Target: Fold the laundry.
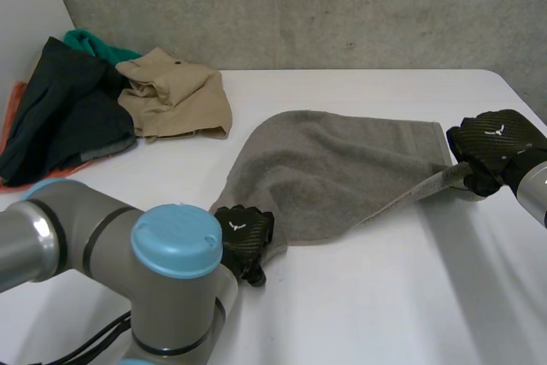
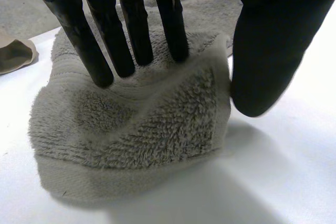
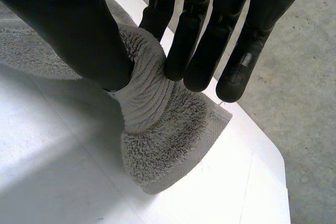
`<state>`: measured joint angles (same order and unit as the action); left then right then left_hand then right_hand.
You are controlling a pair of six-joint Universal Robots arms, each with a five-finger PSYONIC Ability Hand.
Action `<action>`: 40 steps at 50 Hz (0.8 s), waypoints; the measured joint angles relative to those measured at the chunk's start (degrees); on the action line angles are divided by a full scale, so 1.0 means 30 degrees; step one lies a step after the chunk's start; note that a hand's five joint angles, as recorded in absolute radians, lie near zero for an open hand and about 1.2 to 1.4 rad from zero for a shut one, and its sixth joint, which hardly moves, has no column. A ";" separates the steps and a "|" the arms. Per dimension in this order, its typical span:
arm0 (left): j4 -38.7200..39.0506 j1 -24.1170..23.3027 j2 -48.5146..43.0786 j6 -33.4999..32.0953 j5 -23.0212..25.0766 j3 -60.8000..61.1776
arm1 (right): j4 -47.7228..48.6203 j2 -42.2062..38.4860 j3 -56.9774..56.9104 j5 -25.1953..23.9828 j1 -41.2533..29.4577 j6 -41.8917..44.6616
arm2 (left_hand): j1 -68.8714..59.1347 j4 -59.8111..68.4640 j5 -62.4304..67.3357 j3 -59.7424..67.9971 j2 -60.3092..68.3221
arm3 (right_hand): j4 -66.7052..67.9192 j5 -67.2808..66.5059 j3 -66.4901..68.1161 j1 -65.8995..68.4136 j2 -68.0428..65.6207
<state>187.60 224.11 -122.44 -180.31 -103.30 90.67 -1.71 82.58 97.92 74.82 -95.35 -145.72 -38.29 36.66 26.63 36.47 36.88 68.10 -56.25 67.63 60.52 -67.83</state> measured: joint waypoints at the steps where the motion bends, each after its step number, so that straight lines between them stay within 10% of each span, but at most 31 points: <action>1: 0.0032 0.0005 -0.0126 -0.0012 -0.0133 -0.0134 | 0.0009 -0.0002 0.0005 0.0005 0.0004 0.0003 | -0.1663 0.1424 0.1379 0.1434 0.1325 | 0.0000 0.0000 0.0000 0.0000 -0.0002; 5: 0.0253 0.0087 -0.0380 -0.0075 -0.1357 -0.0639 | 0.0032 -0.0005 -0.0016 0.0067 0.0032 0.0096 | -0.9427 1.0022 0.9742 0.9951 1.0005 | 0.0002 0.0000 0.0000 0.0000 0.0000; 15: 0.0493 0.1467 0.3558 -0.2719 -0.3392 0.0811 | -0.1235 0.0682 -0.0598 0.0245 0.1408 0.2693 | -0.9427 1.0645 0.9879 1.0579 1.0562 | 0.0002 0.0000 0.0000 0.0000 -0.0002; 25: 0.0478 0.2721 0.7876 -0.8237 -0.0961 0.4448 | -0.6496 0.2483 -0.0483 0.0186 0.2616 0.8152 | -0.9427 1.0648 0.9879 1.0607 1.0578 | 0.0003 0.0000 0.0000 0.0002 0.0000; 40: 0.2885 0.3839 0.0993 -0.9266 0.0079 -0.0687 | -0.2968 -0.2884 -0.2983 0.1607 0.1762 0.7379 | -0.9427 1.0688 0.9879 1.0627 1.0595 | 0.0003 0.0000 0.0000 0.0003 -0.0002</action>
<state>196.26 235.63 -119.46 -208.10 -103.06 88.61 -10.61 73.93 88.97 79.64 -90.07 -123.59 -66.57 68.72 56.27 68.35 68.66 68.11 -56.25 67.63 60.53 -67.84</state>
